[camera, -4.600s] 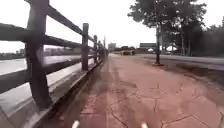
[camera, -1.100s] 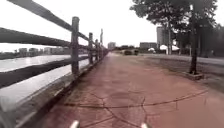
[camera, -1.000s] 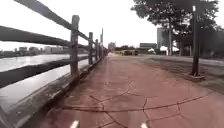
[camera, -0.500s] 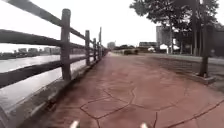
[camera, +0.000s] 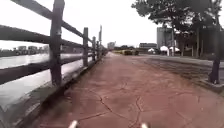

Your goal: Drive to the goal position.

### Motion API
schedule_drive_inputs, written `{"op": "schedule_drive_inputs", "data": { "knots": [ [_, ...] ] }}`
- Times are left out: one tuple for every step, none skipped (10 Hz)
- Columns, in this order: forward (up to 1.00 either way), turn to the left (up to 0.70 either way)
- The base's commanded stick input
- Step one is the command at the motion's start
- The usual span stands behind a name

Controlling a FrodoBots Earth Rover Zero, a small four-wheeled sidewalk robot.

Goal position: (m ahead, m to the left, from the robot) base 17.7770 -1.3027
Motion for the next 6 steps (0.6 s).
{"op": "schedule_drive_inputs", "data": {
  "knots": [
    [0.7,0.0],
    [0.7,0.0],
    [0.7,0.0],
    [0.7,0.0],
    [0.7,0.0],
    [0.7,0.0]
  ]
}}
